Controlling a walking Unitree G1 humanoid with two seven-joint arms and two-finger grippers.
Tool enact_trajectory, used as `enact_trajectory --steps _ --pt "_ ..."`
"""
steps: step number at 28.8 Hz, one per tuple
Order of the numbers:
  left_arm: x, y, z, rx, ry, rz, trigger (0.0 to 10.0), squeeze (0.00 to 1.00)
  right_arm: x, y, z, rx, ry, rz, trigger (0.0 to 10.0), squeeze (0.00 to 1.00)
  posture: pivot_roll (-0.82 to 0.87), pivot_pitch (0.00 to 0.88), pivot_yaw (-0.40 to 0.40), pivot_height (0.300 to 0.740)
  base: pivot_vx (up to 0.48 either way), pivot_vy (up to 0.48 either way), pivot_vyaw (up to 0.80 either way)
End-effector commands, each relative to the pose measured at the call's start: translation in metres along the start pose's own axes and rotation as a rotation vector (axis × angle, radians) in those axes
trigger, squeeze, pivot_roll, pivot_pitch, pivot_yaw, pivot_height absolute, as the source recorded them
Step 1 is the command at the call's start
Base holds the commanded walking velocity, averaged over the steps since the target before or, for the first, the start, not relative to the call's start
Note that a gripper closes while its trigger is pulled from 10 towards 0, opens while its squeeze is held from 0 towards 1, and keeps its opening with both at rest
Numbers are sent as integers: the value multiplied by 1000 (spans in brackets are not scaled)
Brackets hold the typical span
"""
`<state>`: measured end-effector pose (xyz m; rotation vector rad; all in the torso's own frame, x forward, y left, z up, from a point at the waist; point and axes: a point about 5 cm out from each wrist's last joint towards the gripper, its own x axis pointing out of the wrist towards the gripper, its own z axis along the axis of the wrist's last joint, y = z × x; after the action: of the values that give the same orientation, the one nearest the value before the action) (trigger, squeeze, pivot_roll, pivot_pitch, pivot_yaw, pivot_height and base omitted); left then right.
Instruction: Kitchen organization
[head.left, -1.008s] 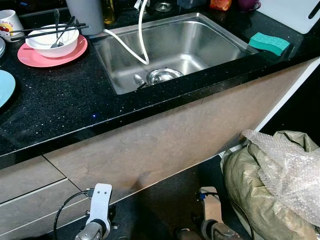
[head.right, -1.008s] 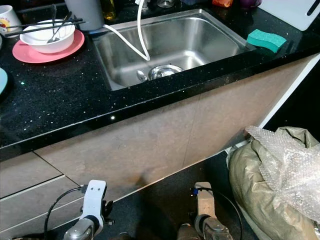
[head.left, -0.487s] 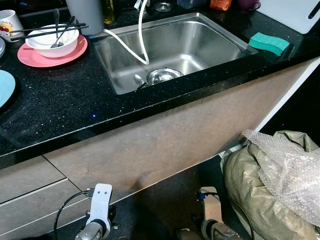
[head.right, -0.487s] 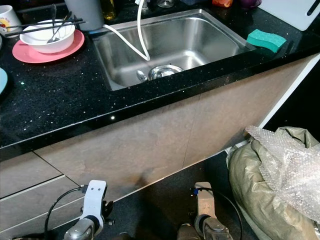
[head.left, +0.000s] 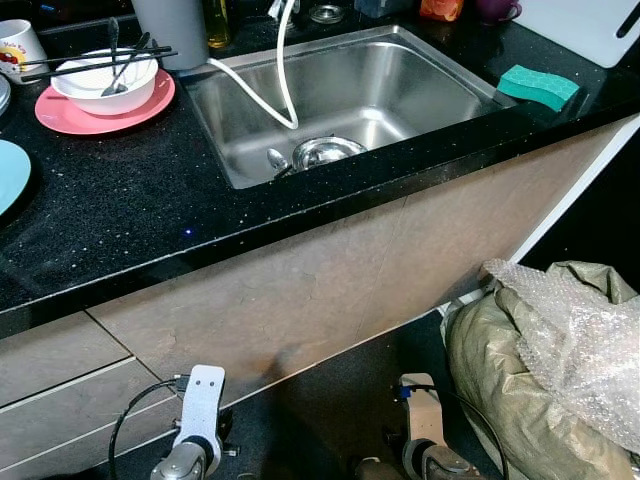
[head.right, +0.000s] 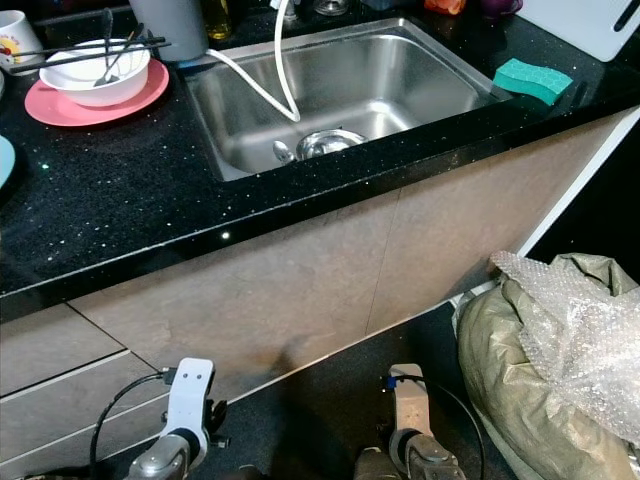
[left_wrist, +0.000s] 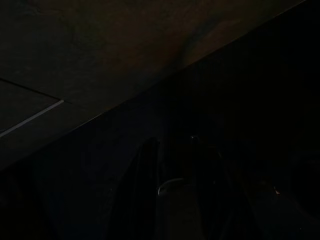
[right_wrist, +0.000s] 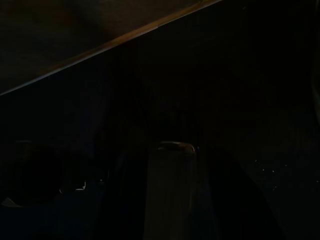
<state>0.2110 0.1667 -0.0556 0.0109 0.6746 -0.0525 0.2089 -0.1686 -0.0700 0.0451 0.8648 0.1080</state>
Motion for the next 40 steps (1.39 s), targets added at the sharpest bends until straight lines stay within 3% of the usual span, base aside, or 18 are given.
enact_trajectory --steps 1,35,40 --pt "-3 1 -9 -13 30 8 10000 0 0 1 -5 4 19 1 10000 0 12 154 -1 740 0 0 0" --pt "-2 1 -7 -13 24 8 10000 0 0 3 -5 5 16 4 10000 0 14 150 0 740 0 0 0" --pt "-2 5 -3 -11 -14 39 10000 0 0 3 -3 8 8 4 10000 0 14 150 0 740 0 0 0"
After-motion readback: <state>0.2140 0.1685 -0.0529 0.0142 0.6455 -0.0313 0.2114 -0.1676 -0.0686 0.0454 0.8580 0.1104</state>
